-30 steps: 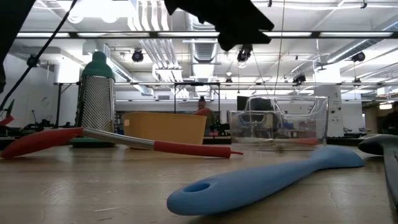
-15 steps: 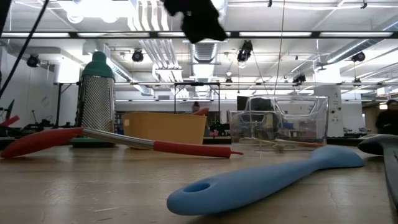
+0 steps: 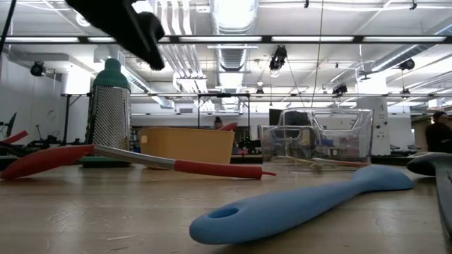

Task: Pick & Place Kitchen Items
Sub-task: Put the red slotted spoon into the orange bin

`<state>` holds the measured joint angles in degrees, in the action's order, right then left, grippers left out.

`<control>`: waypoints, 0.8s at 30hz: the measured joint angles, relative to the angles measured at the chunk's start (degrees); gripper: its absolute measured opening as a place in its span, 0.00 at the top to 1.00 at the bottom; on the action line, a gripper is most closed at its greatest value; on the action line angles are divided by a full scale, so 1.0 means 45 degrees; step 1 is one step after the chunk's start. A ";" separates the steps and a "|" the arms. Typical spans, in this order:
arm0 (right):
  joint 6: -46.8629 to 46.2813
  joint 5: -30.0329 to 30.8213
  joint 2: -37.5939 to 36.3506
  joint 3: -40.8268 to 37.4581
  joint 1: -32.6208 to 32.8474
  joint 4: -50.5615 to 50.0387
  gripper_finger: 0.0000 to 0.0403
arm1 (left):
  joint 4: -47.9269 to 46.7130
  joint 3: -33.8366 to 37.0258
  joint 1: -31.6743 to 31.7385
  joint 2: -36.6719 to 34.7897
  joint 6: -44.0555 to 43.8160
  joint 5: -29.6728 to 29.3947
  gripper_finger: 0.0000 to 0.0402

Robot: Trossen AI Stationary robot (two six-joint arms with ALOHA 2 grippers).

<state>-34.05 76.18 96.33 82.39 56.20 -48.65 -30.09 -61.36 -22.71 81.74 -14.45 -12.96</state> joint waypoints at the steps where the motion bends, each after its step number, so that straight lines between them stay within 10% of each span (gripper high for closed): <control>1: -0.0004 -0.0006 0.0000 0.0000 -0.0053 0.0003 0.98 | 0.0046 0.0258 -0.0023 -0.0119 -0.0173 -0.0066 0.47; 24: -0.0130 -0.0640 0.0063 -0.0584 -0.0662 0.0342 0.98 | 0.2270 0.3894 0.0202 -0.0080 -0.0196 -0.1814 0.47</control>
<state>-34.63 73.30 96.62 79.76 53.22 -47.11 -19.88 -43.83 -21.80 81.38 -15.33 -21.12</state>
